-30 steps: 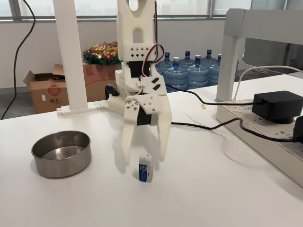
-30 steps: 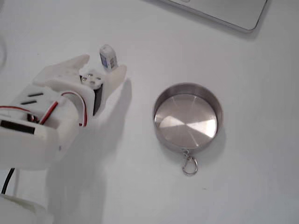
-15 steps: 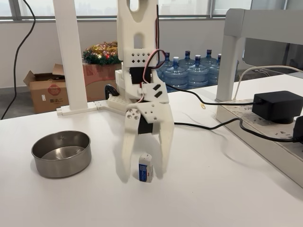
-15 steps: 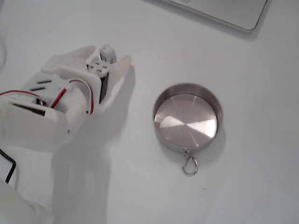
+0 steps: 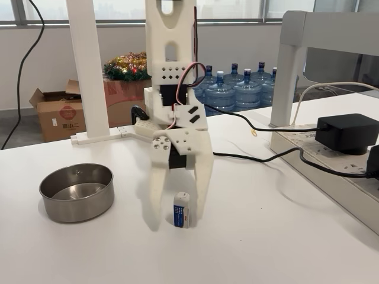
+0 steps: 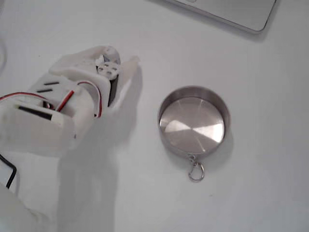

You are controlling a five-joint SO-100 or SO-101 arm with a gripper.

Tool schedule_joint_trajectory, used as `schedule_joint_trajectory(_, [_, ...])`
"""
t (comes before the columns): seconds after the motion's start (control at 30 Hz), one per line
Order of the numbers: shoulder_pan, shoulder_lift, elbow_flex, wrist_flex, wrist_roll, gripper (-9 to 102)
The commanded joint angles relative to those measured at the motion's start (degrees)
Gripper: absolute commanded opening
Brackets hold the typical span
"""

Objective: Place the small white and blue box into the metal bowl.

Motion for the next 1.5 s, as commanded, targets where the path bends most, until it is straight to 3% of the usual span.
schedule_joint_trajectory(0.0, [0.79, -0.09, -1.23, -0.97, 0.09, 15])
schedule_joint_trajectory(0.43, [2.64, 0.0, -0.26, -0.97, -0.35, -2])
schedule_joint_trajectory(0.7, [4.22, 10.81, 4.57, -0.79, -0.35, -3])
schedule_joint_trajectory(1.03, [13.62, 34.28, 17.31, 0.09, -0.35, -3])
schedule_joint_trajectory(1.47, [32.26, 37.35, 19.78, 0.0, -0.35, -3])
